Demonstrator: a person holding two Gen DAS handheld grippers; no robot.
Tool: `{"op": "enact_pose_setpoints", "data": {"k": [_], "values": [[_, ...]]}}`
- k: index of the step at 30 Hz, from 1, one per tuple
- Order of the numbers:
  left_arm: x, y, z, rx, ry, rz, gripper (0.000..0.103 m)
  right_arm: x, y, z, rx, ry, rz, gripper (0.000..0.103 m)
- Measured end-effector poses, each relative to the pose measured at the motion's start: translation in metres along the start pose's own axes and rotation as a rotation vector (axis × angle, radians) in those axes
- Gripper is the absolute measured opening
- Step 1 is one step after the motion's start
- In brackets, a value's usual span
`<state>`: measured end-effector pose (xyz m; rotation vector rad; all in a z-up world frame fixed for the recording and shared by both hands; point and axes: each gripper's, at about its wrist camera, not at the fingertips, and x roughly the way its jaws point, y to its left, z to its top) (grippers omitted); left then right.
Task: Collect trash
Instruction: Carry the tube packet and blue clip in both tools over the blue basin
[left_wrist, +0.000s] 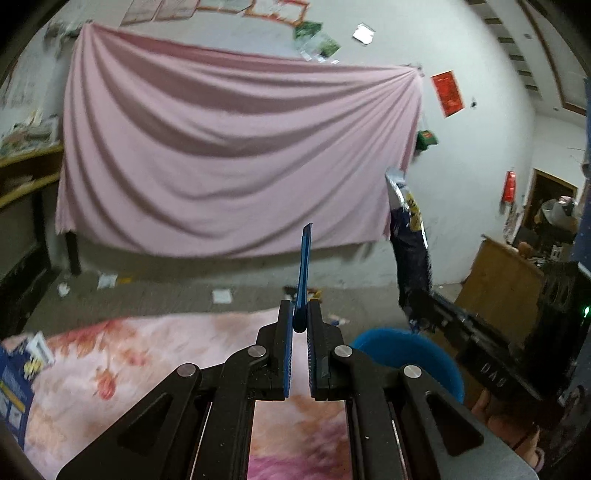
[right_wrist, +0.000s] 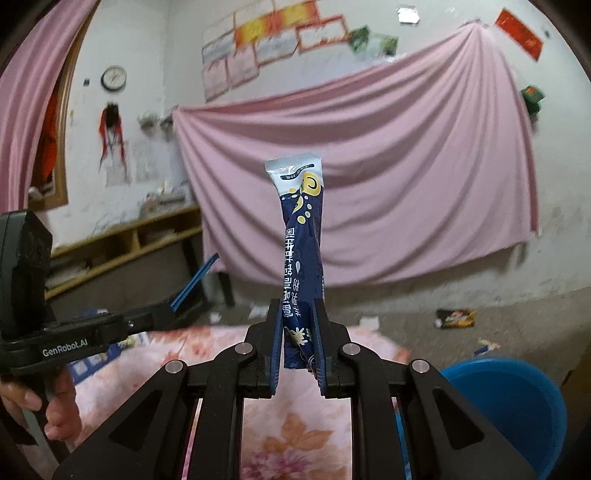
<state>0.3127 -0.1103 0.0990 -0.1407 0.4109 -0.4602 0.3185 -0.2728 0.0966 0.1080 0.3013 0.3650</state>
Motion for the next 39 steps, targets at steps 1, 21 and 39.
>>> {"op": "enact_pose_setpoints", "data": {"k": [1, 21, 39], "values": [[0.000, -0.007, 0.003, 0.010, -0.012, -0.006, 0.005, -0.006, -0.005, 0.003, 0.009, -0.017, -0.008, 0.013], [0.034, -0.118, 0.009, 0.173, -0.046, -0.175, 0.005, -0.086, -0.072, 0.002, 0.074, -0.171, -0.233, 0.013], [0.096, -0.155, -0.031, 0.132, 0.217, -0.225, 0.005, -0.078, -0.143, -0.025, 0.252, 0.052, -0.342, 0.013]]}}
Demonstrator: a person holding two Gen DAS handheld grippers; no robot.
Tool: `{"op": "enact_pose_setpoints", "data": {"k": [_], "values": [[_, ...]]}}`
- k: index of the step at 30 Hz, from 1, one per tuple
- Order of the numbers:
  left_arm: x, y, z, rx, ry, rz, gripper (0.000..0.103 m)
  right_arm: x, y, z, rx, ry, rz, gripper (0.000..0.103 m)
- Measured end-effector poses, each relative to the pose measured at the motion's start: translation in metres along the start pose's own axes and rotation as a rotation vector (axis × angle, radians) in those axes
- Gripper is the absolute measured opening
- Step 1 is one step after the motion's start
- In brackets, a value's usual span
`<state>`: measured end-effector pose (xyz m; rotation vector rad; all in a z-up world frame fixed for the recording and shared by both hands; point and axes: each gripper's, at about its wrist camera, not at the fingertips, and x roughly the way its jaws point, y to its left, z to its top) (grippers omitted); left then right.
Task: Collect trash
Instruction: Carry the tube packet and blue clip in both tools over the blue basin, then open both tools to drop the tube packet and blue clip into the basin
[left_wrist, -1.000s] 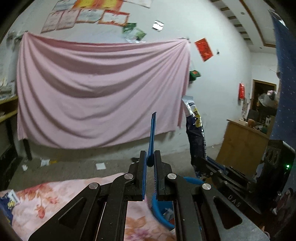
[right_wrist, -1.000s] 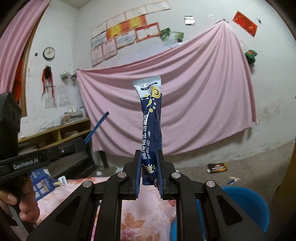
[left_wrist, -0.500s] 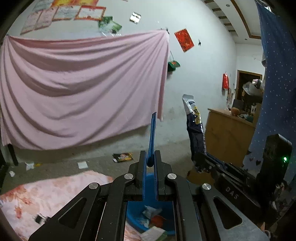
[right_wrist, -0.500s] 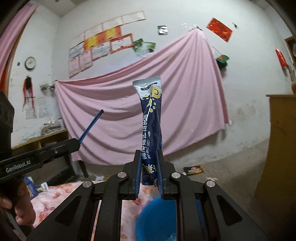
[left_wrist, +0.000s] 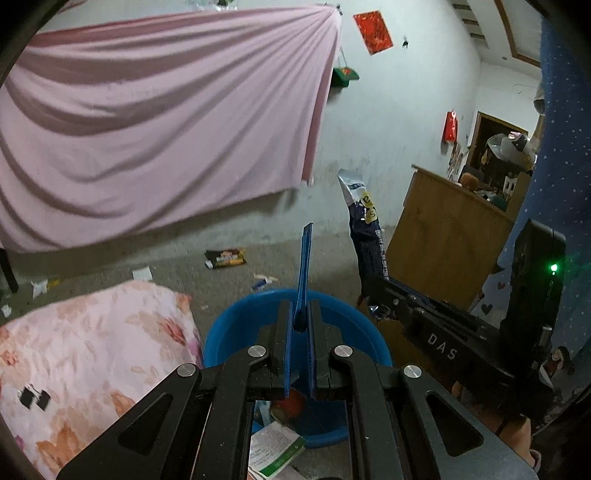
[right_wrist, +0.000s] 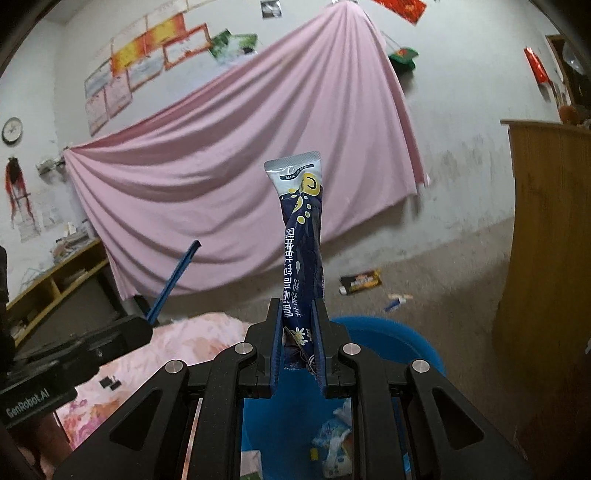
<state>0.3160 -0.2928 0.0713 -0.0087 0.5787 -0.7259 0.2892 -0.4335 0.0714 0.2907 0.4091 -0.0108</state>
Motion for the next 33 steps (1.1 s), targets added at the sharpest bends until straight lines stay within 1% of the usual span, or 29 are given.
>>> {"op": "enact_pose_setpoints", "data": {"k": [7, 17, 19, 21, 33], "values": [[0.020, 0.005, -0.002, -0.042, 0.090, -0.002, 0.005, 0.011, -0.006, -0.005, 0.019, 0.071, -0.012, 0.014], [0.032, 0.007, -0.010, -0.055, 0.158, 0.013, 0.006, 0.024, -0.014, -0.011, 0.055, 0.164, -0.020, 0.016], [0.034, 0.008, -0.011, -0.062, 0.163, 0.017, 0.006, 0.025, -0.016, -0.011, 0.065, 0.174, -0.016, 0.020], [0.033, 0.009, -0.012, -0.067, 0.162, 0.022, 0.006, 0.025, -0.018, -0.011, 0.069, 0.177, -0.017, 0.030], [0.023, 0.013, -0.009, -0.045, 0.138, 0.074, 0.006, 0.023, -0.017, -0.008, 0.060, 0.162, -0.011, 0.030]]}}
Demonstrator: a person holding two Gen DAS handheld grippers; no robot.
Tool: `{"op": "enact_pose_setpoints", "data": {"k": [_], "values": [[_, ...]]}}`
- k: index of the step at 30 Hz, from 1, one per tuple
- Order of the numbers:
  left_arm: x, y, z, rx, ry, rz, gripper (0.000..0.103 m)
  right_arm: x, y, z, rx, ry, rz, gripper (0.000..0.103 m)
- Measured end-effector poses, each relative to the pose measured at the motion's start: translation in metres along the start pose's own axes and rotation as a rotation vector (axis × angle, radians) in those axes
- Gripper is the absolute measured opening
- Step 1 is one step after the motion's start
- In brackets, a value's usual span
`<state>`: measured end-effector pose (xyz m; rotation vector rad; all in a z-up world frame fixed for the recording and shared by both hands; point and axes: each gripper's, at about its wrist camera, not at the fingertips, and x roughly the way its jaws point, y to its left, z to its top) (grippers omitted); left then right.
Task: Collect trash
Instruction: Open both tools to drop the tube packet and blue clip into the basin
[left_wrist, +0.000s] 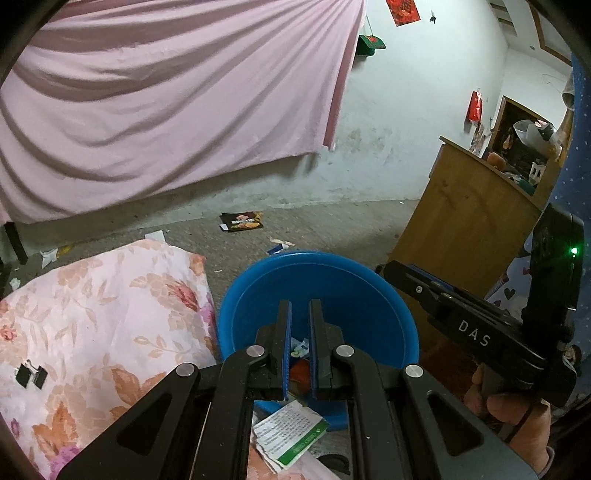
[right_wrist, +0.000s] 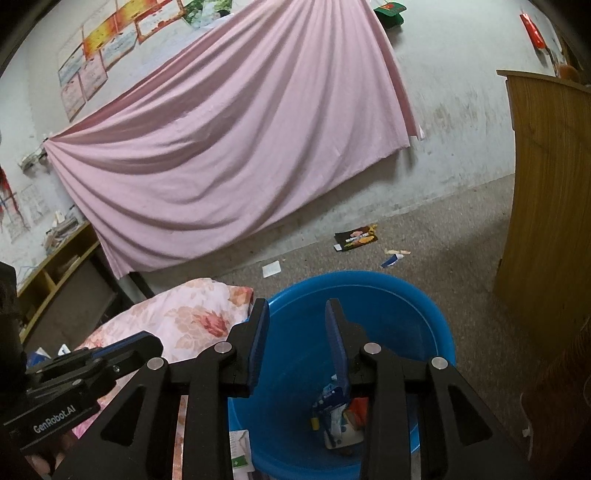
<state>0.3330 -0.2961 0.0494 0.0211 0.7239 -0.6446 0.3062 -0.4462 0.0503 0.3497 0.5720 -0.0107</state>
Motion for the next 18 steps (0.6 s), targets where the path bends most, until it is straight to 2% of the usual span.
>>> {"op": "enact_pose_setpoints", "data": {"k": [14, 18], "values": [[-0.031, 0.009, 0.004, 0.035, -0.051, 0.093, 0.006, 0.001, 0.013, 0.004, -0.017, -0.024, 0.005, 0.030], [-0.045, 0.015, 0.004, 0.033, -0.070, 0.125, 0.010, 0.000, 0.022, 0.008, -0.034, -0.047, 0.006, 0.030]]}}
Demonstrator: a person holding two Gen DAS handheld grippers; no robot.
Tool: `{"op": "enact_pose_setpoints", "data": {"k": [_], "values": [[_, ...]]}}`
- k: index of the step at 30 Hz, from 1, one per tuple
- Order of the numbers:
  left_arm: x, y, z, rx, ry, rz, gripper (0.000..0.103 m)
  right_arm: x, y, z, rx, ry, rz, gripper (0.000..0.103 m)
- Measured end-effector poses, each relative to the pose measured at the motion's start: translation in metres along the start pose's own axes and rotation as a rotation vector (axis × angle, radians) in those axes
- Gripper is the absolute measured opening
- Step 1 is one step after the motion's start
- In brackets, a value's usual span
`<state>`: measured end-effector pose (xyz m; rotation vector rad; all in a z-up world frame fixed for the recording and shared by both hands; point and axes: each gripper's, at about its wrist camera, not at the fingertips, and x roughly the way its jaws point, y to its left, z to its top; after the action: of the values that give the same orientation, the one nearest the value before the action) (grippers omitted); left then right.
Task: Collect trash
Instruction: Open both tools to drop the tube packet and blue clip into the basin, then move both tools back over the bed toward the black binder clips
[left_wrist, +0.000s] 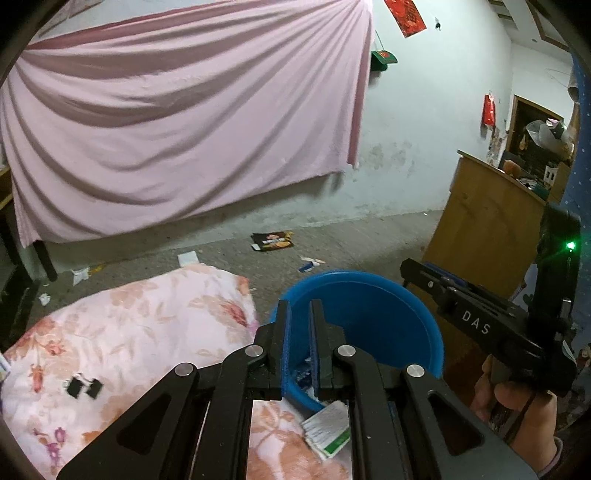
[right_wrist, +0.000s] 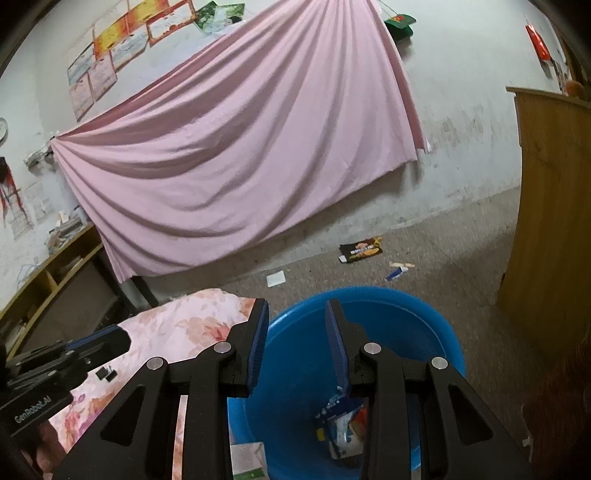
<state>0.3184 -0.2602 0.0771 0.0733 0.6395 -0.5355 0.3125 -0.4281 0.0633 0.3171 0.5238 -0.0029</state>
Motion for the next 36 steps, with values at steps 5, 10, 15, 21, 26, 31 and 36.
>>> {"op": "enact_pose_setpoints", "data": {"k": [5, 10, 15, 21, 26, 31, 36], "values": [[-0.024, 0.022, -0.001, -0.033, -0.049, 0.046, 0.024, 0.000, 0.020, 0.004, -0.027, -0.040, 0.020, 0.030], [-0.048, 0.049, -0.003, -0.066, -0.110, 0.102, 0.024, -0.002, 0.042, 0.008, -0.066, -0.098, 0.044, 0.032], [-0.073, 0.082, -0.009, -0.125, -0.183, 0.153, 0.038, -0.006, 0.064, 0.010, -0.086, -0.179, 0.067, 0.037], [-0.097, 0.117, -0.015, -0.154, -0.237, 0.233, 0.046, -0.006, 0.090, 0.011, -0.091, -0.257, 0.100, 0.044], [-0.120, 0.146, -0.025, -0.202, -0.298, 0.294, 0.064, -0.003, 0.120, 0.009, -0.124, -0.305, 0.137, 0.046], [-0.143, 0.178, -0.040, -0.269, -0.402, 0.398, 0.101, -0.005, 0.148, 0.000, -0.149, -0.373, 0.160, 0.085], [-0.156, 0.201, -0.054, -0.274, -0.436, 0.485, 0.101, -0.010, 0.166, -0.009, -0.162, -0.446, 0.191, 0.103]]}}
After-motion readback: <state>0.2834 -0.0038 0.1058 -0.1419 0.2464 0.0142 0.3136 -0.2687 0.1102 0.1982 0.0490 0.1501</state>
